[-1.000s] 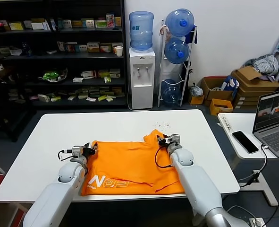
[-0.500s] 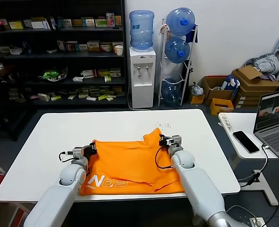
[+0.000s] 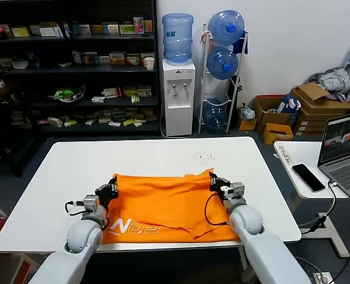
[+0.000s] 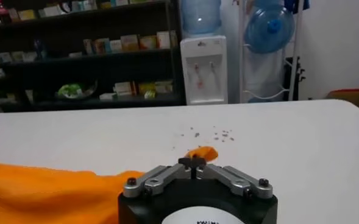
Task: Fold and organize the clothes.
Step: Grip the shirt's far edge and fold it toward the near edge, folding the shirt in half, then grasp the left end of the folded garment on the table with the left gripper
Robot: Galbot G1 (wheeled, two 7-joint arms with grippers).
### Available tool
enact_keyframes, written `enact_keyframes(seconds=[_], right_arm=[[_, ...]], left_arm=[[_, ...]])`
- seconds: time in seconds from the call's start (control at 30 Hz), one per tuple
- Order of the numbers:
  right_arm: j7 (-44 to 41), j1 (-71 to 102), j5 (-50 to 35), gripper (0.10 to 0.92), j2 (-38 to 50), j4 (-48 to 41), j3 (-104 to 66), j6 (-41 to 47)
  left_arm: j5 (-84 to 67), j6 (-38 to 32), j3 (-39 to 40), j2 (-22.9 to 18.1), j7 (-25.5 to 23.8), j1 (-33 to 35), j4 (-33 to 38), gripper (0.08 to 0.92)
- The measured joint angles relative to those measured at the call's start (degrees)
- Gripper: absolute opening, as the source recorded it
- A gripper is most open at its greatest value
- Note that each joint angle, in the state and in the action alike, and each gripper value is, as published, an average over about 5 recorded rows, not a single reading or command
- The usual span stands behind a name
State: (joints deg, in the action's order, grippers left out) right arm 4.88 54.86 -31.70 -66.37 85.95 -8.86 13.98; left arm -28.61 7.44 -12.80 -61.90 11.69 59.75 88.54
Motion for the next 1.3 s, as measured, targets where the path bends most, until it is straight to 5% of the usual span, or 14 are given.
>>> enact_keyframes(seconds=[0.47,1.13,1.3], right_arm=[[2.06,20.95,-0.43,0.174,7.77,20.32,-5.97,2.05],[1.37,31.52,0.4,0.75,8.61,28.86,-13.36,1.45],[1.47,32.19,0.52,0.816,8.49,29.39,-14.21,1.34]], left_arm=[[1.45,-0.2,-3.73,3.04,1.03,16.47,13.38,0.133],[1.68,1.38,-7.9,-0.09,-1.2,23.95,14.67,0.703],[0.63,2.4,-7.56,-0.81,-0.88,22.83,12.66,0.807]])
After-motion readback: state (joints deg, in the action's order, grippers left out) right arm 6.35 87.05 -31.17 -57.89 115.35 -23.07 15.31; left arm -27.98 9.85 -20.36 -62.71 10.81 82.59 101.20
